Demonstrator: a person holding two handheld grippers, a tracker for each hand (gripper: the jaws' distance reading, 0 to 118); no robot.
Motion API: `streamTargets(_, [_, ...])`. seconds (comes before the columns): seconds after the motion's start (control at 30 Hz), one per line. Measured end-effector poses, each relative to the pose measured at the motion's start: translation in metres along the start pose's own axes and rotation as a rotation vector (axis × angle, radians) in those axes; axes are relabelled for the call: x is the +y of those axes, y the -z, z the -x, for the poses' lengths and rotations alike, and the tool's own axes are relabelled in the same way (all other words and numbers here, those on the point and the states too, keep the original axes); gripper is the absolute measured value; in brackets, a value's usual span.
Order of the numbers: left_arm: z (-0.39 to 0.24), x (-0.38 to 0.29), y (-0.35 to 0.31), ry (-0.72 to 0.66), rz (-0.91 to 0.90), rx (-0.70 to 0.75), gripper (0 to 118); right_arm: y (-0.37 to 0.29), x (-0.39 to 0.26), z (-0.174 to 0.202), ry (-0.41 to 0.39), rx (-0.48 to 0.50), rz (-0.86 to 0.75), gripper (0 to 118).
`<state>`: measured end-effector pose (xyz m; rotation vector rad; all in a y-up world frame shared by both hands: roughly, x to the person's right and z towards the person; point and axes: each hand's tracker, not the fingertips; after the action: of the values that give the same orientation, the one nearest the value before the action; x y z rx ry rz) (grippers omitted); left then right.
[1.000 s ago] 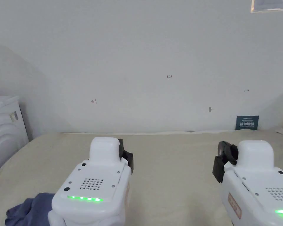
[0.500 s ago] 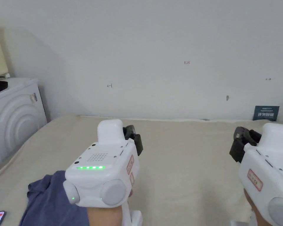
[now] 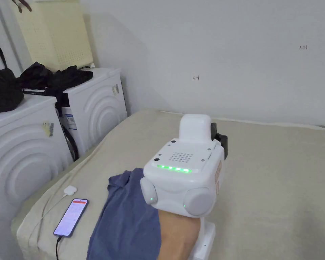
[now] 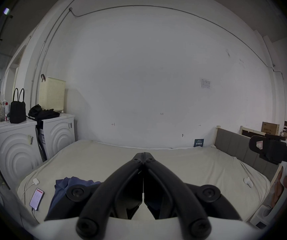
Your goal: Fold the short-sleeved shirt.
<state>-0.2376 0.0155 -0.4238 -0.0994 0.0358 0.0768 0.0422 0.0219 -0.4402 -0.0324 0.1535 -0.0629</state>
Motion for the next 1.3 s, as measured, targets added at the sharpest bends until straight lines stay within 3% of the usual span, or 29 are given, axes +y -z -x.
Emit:
streamTargets(0.4, [-0.013, -0.012, 0.027, 0.038, 0.015, -0.037, 0, 0.009, -0.008, -0.003, -0.028, -0.011, 0.01, 0])
streamTargets(0.53, [0.0, -0.038, 0.069, 0.101, 0.173, 0.105, 0, 0.012, -0.018, -0.007, -0.048, -0.018, 0.037, 0])
streamTargets(0.8, [0.072, -0.14, 0.194, 0.011, 0.621, 0.214, 0, 0.029, -0.051, -0.026, -0.048, -0.037, 0.112, 0])
streamTargets(0.97, [0.106, -0.205, 0.207, -0.014, 0.803, 0.231, 0, 0.055, -0.074, -0.03, -0.016, -0.034, 0.179, 0])
streamTargets(1.1, [0.114, -0.243, 0.202, -0.022, 0.832, 0.281, 1, 0.081, -0.092, -0.023, -0.002, 0.002, 0.225, 0])
streamTargets(1.17, [0.115, -0.255, 0.203, -0.013, 0.845, 0.31, 13, 0.09, -0.099, -0.015, -0.009, 0.019, 0.247, 0])
streamTargets(1.27, [0.123, -0.263, 0.212, -0.014, 0.831, 0.363, 115, 0.101, -0.107, -0.007, -0.005, 0.045, 0.263, 0])
streamTargets(1.3, [0.126, -0.267, 0.216, -0.032, 0.841, 0.367, 116, 0.103, -0.109, -0.005, -0.008, 0.051, 0.268, 0])
